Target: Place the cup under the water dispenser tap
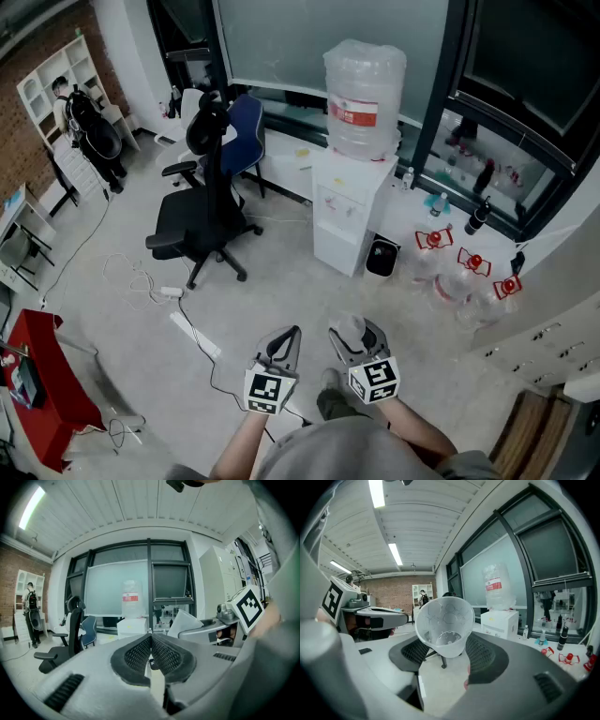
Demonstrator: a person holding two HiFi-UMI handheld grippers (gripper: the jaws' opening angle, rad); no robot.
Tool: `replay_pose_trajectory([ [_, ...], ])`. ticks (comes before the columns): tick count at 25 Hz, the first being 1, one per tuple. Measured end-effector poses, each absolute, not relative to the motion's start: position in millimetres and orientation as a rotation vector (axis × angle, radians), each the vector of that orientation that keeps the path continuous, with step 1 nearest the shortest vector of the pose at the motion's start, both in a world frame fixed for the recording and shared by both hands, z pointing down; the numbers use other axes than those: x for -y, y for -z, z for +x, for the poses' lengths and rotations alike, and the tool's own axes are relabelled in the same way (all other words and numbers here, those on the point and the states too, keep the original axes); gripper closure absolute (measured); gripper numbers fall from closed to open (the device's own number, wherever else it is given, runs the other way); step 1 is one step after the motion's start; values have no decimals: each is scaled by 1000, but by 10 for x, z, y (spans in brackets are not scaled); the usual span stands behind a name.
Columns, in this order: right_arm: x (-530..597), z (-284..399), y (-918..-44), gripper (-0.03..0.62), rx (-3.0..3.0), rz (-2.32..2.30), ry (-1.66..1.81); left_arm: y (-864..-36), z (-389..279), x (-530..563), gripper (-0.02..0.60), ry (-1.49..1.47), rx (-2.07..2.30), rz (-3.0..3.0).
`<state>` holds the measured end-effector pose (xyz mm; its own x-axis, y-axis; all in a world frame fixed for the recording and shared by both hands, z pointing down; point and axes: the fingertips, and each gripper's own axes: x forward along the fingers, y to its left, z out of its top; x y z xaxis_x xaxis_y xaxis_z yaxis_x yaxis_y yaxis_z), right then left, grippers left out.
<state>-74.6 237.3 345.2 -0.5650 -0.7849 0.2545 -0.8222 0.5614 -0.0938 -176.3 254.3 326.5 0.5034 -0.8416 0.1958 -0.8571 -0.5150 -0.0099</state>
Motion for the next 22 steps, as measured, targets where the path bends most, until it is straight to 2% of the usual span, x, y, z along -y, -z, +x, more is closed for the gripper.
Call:
replay_pose_trajectory([
  [7,-3275,-908,-3188,349,2636,1422,-265,-3181,-2095,-3369,571,-202,1561,2621],
  [22,-3891,-817,-2993,342,2651,1391,-119,-3048,-1745,-3977,571,-162,1532,2657],
])
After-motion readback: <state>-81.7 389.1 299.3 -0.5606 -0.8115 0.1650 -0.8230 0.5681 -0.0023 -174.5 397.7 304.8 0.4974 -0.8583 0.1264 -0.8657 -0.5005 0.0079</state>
